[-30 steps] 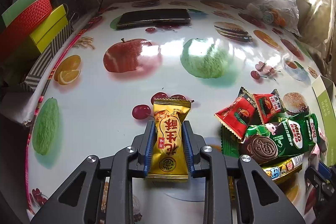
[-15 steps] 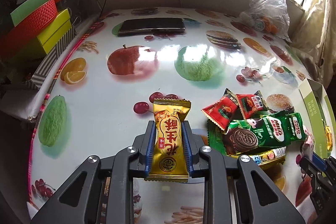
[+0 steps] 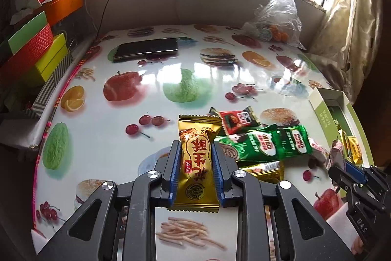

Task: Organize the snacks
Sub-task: 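Carry both held snacks toward the green box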

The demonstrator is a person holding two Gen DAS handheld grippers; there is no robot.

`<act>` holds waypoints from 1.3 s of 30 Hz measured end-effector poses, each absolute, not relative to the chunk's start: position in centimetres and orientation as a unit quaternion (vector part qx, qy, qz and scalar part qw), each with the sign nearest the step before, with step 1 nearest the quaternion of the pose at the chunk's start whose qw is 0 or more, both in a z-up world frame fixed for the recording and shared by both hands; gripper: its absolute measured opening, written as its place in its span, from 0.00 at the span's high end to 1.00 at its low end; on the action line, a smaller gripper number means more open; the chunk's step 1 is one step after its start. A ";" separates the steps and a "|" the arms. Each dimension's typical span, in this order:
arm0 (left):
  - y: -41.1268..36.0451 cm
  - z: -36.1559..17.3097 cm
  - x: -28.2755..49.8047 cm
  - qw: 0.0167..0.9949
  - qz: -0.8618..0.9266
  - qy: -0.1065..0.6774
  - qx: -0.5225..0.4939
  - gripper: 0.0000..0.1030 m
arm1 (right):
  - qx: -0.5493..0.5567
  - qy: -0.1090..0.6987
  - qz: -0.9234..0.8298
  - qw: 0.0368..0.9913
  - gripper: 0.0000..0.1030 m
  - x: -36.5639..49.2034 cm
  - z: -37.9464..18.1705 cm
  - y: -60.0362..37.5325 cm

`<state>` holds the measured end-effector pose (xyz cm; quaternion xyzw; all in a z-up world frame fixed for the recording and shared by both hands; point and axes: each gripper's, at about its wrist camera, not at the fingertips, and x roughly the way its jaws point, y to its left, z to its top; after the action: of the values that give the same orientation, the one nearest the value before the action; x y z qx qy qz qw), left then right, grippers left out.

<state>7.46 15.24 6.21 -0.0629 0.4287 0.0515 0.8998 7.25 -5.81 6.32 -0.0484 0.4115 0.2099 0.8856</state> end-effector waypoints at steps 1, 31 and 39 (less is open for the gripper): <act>14.7 6.4 7.5 0.901 0.045 0.427 -0.061 0.75 | -0.047 0.410 0.208 0.887 0.83 7.2 6.5 -6.0; -0.4 8.6 11.3 0.895 -0.130 0.425 -0.044 0.75 | -0.003 0.402 0.089 0.911 0.83 8.0 9.0 -16.9; -4.1 8.2 12.8 0.885 -0.164 0.434 -0.043 0.75 | 0.005 0.414 0.064 0.908 0.83 8.7 8.1 -19.5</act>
<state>12.82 -4.14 8.18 -0.0431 0.4340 -0.1636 0.8849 8.72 -19.47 8.13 0.0050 0.4137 0.0641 0.9081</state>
